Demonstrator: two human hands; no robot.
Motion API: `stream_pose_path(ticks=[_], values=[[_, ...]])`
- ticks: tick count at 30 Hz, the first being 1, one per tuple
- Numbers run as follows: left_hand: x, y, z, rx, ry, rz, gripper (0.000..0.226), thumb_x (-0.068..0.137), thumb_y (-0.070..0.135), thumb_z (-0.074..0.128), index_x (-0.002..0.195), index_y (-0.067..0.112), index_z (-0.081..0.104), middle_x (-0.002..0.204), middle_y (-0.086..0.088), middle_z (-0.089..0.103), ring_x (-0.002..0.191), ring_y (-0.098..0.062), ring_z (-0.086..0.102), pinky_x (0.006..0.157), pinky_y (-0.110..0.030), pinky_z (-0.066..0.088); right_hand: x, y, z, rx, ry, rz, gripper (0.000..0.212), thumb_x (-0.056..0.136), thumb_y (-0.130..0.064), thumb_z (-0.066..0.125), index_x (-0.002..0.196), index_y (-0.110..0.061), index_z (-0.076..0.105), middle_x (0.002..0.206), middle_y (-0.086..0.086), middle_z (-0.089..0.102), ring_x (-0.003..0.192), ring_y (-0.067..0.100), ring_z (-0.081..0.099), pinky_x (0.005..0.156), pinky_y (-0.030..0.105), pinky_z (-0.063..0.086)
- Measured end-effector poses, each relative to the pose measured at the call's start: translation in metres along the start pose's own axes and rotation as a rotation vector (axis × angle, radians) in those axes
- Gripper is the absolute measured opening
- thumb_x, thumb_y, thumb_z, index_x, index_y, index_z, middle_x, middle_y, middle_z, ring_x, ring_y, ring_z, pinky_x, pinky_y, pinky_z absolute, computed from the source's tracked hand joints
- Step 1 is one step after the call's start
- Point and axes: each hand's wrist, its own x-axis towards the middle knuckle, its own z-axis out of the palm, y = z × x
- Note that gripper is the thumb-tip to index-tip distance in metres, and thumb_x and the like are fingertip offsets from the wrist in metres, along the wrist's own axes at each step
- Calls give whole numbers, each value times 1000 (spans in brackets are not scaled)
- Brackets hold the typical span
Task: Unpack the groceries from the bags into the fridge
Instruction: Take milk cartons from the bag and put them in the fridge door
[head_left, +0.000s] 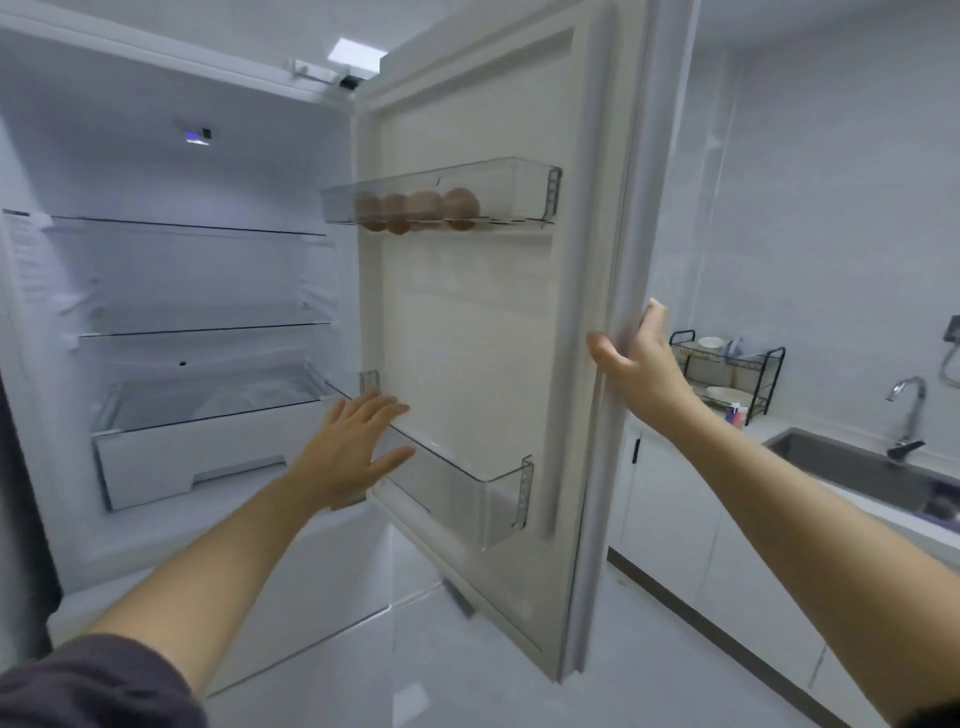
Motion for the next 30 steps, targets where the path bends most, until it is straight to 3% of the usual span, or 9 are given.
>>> stream_pose_path(ticks=[4,6,8,10,13,16,18,23,30], values=[[21,-24,11,-144,-12,109,83,75,89,24,110,27,67,128,5,63,128,-12,50,117,-35,13,3,7,-1,3,8,23,68,97,-31,55,146,-4,16,138,16,48,125,29,49,106,46,41],[34,-25,17,-225,53,132,89,72,92,25,92,19,72,104,0,72,100,-19,64,106,-30,31,0,9,0,21,24,31,80,91,-44,52,149,-7,13,145,18,43,134,32,42,111,52,34],[43,-23,25,-296,84,140,91,68,95,25,77,16,68,80,2,68,77,-18,62,81,-29,46,-5,14,5,27,86,41,80,90,-49,50,150,-9,15,148,13,41,137,28,40,113,49,32],[49,-22,39,-359,180,170,85,71,93,29,66,15,62,65,6,59,64,-14,54,64,-24,41,-9,22,13,12,174,75,71,97,-49,48,150,-12,18,147,11,44,135,26,42,112,47,33],[53,-18,59,-428,305,179,79,75,88,33,63,15,60,59,11,55,59,-9,51,71,-28,35,-13,31,24,-11,291,114,70,97,-55,44,146,-9,27,132,8,55,121,25,51,104,43,40],[58,-11,68,-444,380,174,72,76,85,37,61,18,57,58,16,50,56,-10,51,74,-30,33,-10,34,27,-41,368,135,78,86,-65,41,138,-6,38,96,-12,56,88,7,55,85,33,44],[61,-8,72,-477,417,164,69,77,83,41,62,18,57,59,18,48,55,-11,51,76,-31,32,-6,40,27,-85,427,142,71,85,-65,40,128,-9,46,82,-20,53,75,-2,51,88,37,43],[62,1,80,-509,469,141,61,80,79,45,65,20,58,63,19,51,59,-11,52,81,-32,31,-2,46,34,-126,542,124,84,75,-79,33,124,-13,51,76,-17,54,65,-9,51,59,16,36],[69,17,89,-529,512,126,58,80,73,50,67,18,60,62,12,57,62,-12,53,85,-33,32,15,63,28,-93,551,140,66,77,-78,37,107,-21,49,69,-17,48,56,-11,45,54,9,35]])
